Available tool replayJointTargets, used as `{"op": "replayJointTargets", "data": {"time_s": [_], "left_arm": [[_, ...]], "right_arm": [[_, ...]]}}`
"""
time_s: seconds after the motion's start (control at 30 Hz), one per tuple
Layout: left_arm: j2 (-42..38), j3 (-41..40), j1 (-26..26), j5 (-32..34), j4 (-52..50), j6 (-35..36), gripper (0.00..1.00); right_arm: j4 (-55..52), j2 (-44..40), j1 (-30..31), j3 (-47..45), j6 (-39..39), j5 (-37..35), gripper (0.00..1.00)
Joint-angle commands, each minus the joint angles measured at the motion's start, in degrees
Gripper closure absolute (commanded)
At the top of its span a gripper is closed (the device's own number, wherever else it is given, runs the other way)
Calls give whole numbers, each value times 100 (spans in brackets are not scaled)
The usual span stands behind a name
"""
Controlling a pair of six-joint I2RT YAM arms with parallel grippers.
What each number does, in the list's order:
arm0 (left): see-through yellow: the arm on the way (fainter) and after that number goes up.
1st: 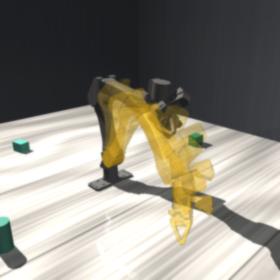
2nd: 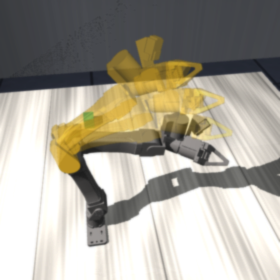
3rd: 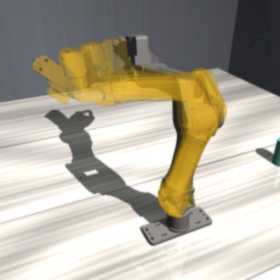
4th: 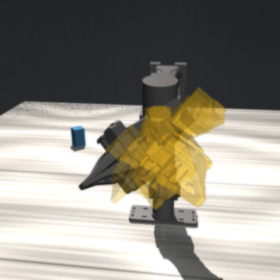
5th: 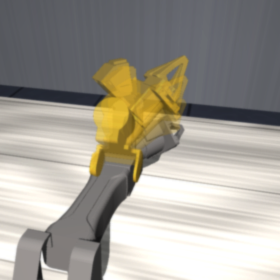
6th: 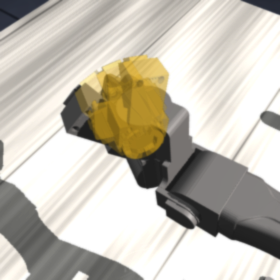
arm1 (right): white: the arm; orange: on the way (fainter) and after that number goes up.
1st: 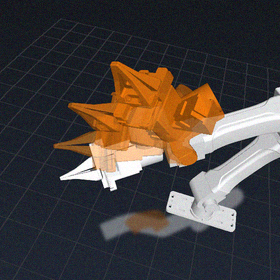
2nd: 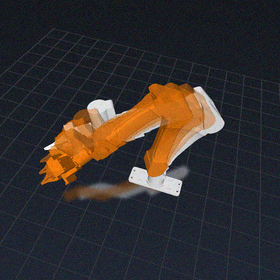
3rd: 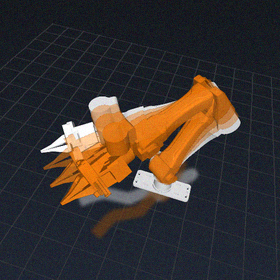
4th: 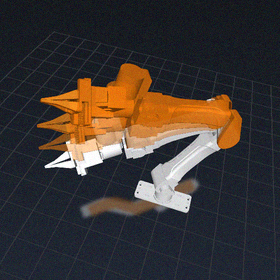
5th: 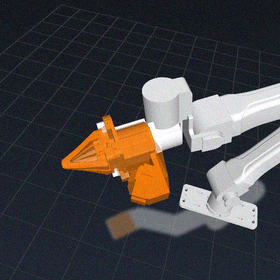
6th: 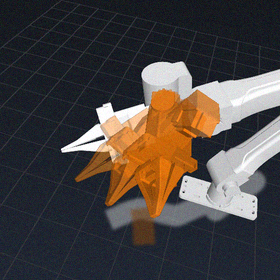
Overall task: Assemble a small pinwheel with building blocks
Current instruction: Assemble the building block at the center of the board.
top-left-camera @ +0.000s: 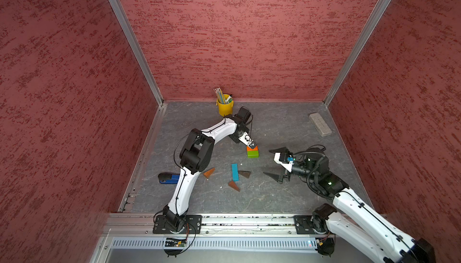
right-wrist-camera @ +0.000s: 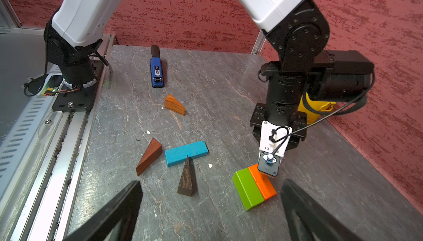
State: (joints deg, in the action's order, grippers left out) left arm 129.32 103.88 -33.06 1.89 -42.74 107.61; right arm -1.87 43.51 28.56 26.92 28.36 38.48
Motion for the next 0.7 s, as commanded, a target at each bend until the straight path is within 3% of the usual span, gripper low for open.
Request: {"op": "replayJointTargets", "data": {"time_s": [0.0,0.67], "left_arm": [[59,-38,43,23,62,23,53],[-256,-395,137,6,431,-384,51]], "right_arm": [[142,35,-1,-28,65,168,3],[165,193,-8,-22,91,184,3]]}}
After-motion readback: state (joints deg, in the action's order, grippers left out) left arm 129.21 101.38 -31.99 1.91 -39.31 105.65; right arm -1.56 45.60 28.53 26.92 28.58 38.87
